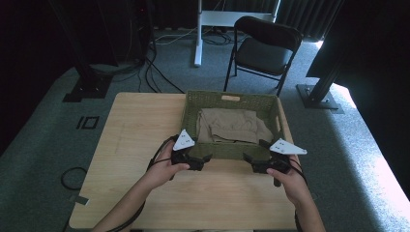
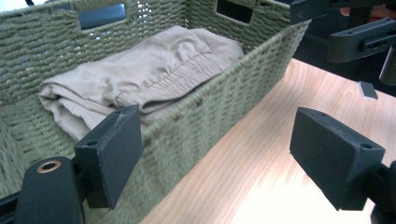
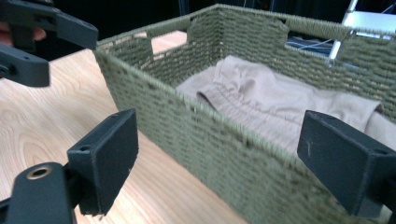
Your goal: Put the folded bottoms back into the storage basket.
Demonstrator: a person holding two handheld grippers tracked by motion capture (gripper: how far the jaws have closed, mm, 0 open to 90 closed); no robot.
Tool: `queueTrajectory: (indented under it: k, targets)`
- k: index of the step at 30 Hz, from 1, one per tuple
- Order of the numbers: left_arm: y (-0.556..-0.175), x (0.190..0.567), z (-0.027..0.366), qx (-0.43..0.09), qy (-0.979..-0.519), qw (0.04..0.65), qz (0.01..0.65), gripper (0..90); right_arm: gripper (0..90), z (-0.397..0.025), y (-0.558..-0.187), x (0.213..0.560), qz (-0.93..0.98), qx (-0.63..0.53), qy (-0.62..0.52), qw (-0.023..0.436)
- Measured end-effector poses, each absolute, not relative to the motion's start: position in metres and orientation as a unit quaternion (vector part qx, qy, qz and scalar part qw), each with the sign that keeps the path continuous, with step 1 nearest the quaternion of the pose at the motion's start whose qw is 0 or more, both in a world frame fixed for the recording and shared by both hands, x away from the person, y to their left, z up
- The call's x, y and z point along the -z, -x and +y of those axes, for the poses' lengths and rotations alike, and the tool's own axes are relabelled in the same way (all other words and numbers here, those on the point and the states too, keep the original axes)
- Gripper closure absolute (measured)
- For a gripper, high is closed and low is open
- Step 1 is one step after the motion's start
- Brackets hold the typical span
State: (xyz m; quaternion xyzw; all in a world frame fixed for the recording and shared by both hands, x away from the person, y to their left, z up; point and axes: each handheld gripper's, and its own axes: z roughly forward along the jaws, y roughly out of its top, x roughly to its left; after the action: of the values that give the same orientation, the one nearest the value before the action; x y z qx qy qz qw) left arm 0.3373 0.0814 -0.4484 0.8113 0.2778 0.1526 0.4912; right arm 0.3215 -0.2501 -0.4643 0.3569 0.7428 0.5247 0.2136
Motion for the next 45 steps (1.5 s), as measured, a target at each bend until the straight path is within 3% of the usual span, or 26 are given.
queueTrajectory:
  k: [27, 45]
  targets:
    - [-0.319, 0.524, 0.119, -0.145, -0.834, 0.414, 0.336, 18.2, 13.3, -0.272, -0.304, 0.537, 0.769, -0.434, -0.421, 0.208]
    - [-0.312, 0.544, 0.140, -0.167, -0.827, 0.382, 0.377, 18.1, 13.9, -0.283, -0.294, 0.557, 0.775, -0.365, -0.470, 0.214]
